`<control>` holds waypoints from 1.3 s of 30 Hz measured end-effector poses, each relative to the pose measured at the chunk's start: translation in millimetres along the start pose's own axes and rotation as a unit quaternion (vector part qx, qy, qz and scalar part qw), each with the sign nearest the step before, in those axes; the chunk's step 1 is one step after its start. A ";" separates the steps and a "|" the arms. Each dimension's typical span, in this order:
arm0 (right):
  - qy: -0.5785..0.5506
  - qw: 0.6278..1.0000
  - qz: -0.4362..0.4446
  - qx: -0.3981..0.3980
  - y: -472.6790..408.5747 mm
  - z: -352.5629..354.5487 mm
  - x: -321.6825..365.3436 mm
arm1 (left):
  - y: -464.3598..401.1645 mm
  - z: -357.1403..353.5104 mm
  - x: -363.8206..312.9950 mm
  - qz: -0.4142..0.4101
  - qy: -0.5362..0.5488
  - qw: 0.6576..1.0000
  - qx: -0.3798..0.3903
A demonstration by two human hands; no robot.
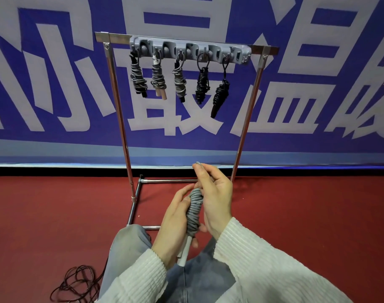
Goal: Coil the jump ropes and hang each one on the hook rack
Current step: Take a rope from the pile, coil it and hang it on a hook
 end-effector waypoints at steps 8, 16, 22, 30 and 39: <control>-0.030 0.999 -0.004 -0.039 3.3 4.4 -7.0 | -0.4 4.0 1.7 -0.033 -0.060 0.998 0.003; -0.114 0.992 -0.040 -0.020 -1.0 -7.0 -6.1 | -10.7 1.9 14.1 0.072 0.200 0.974 0.081; 0.084 0.996 0.030 0.029 -6.8 -6.3 2.5 | -9.3 -1.1 21.8 0.147 0.231 0.954 0.120; 0.267 0.910 0.046 0.313 7.7 -30.1 -3.9 | -36.2 37.5 29.1 0.092 0.169 0.981 0.004; 0.349 0.819 -0.102 0.445 -12.4 -31.3 3.0 | -2.4 8.8 -0.5 -0.180 -0.393 0.894 0.116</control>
Point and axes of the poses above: each hand's wrist, its own y-axis away from the middle knuckle, its own z-axis out of the back of the hand, x = y × z, the point moved 7 cm from there along -y, towards the middle knuckle, and after that the axes turned 5 degrees about -y, right-handed, at the moved point
